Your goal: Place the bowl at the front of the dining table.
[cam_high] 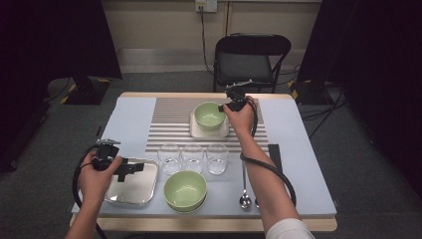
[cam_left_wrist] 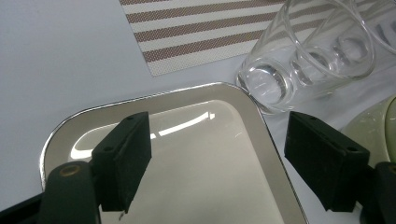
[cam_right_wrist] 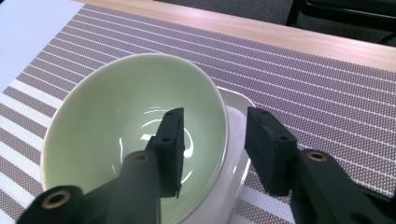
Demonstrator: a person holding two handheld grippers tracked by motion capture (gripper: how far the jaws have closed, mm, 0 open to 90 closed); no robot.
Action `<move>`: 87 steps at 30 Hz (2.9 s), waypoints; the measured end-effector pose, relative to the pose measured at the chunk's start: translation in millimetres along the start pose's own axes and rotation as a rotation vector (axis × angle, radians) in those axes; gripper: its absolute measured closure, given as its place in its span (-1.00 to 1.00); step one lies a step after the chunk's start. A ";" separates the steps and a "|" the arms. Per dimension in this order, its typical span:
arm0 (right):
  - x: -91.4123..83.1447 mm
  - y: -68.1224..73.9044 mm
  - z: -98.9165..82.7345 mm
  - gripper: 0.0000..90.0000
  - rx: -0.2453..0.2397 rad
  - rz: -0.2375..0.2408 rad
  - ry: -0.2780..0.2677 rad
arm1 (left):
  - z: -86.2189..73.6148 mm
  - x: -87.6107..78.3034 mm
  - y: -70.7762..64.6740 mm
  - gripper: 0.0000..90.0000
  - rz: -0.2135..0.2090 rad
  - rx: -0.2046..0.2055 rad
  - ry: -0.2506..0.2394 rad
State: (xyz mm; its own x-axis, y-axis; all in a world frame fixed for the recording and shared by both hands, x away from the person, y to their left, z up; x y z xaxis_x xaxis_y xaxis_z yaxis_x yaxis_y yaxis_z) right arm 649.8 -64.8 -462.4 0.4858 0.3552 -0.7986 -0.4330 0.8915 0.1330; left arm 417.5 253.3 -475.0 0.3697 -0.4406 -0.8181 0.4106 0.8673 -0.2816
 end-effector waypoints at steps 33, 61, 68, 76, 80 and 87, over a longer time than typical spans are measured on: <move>-19.5 13.2 0.4 -0.32 -0.057 0.055 -0.044 | 0.3 -0.1 -2.3 -0.49 -0.005 0.008 0.005; -38.0 16.5 -4.8 -0.60 -0.081 0.077 -0.065 | 1.6 -2.8 -5.0 -0.49 -0.009 0.012 -0.007; -41.5 19.5 -7.2 -0.60 -0.091 0.082 -0.061 | 1.8 -4.5 -4.4 -0.49 -0.006 0.011 -0.012; -44.8 21.7 -13.6 -0.60 -0.105 0.093 -0.053 | 2.9 -4.0 -5.8 -0.49 -0.007 0.020 -0.013; -48.0 19.9 -15.7 -0.60 -0.103 0.101 -0.052 | 4.0 -3.9 -6.6 -0.49 -0.009 0.021 -0.016; -51.7 19.9 -21.0 -0.59 -0.109 0.104 -0.047 | 3.7 -4.4 -7.6 -0.49 -0.005 0.028 -0.014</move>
State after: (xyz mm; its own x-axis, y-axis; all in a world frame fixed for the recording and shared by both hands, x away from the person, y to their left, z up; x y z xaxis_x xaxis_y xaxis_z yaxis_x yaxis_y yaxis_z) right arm 600.2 -71.3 -430.7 0.4677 0.4591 -0.7553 -0.5618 0.8141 0.1469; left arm 415.8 247.8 -467.4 0.3795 -0.4484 -0.8093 0.4355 0.8583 -0.2713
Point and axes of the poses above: each handheld gripper's, and its own axes: x roughly forward along the jaws, z roughly out of its top, y roughly to its left, the point moved 9 cm from there along x, roughly forward along the jaws, and after that the axes turned 8 degrees about y, right-handed, at the moved point
